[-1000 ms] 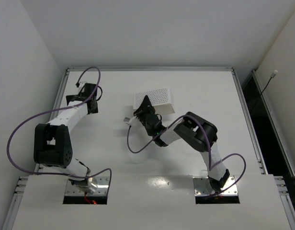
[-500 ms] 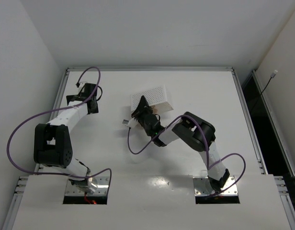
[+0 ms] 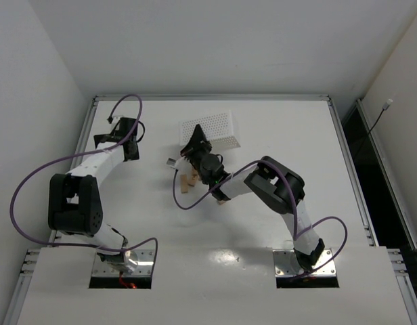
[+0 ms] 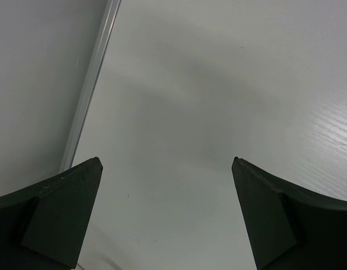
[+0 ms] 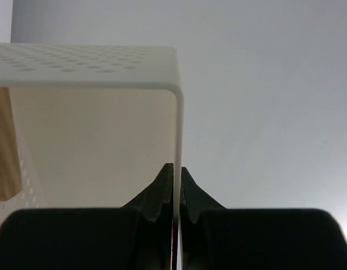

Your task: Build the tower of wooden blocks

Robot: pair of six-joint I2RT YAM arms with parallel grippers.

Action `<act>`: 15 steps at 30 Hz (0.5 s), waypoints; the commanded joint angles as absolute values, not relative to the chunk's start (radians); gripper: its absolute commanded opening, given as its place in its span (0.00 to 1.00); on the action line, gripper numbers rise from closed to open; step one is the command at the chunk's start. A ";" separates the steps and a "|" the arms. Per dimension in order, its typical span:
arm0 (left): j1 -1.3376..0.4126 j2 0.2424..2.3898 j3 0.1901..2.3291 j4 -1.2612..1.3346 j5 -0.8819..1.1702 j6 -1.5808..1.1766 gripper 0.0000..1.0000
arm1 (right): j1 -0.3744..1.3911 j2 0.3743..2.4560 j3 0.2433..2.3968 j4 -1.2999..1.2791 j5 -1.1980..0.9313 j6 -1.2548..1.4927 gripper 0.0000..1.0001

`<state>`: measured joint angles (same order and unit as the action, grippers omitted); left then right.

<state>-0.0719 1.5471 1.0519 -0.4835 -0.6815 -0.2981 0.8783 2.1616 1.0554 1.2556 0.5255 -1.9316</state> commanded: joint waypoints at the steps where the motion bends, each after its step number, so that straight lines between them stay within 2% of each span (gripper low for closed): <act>1: -0.061 1.557 1.094 -0.471 -0.699 -0.316 1.00 | 0.871 2.160 1.100 1.816 0.552 -1.980 0.00; 11: -0.061 1.546 1.083 -0.462 -0.699 -0.307 1.00 | 0.809 2.189 1.150 1.798 0.713 -1.941 0.00; 15: -0.061 1.534 1.083 -0.462 -0.663 -0.298 1.00 | 0.758 2.140 1.228 1.575 0.962 -1.780 0.00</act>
<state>-0.0719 1.5578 1.0565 -0.4820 -0.6765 -0.2970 0.8009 2.2078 1.1282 1.2484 0.7361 -1.8965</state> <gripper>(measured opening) 0.996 0.007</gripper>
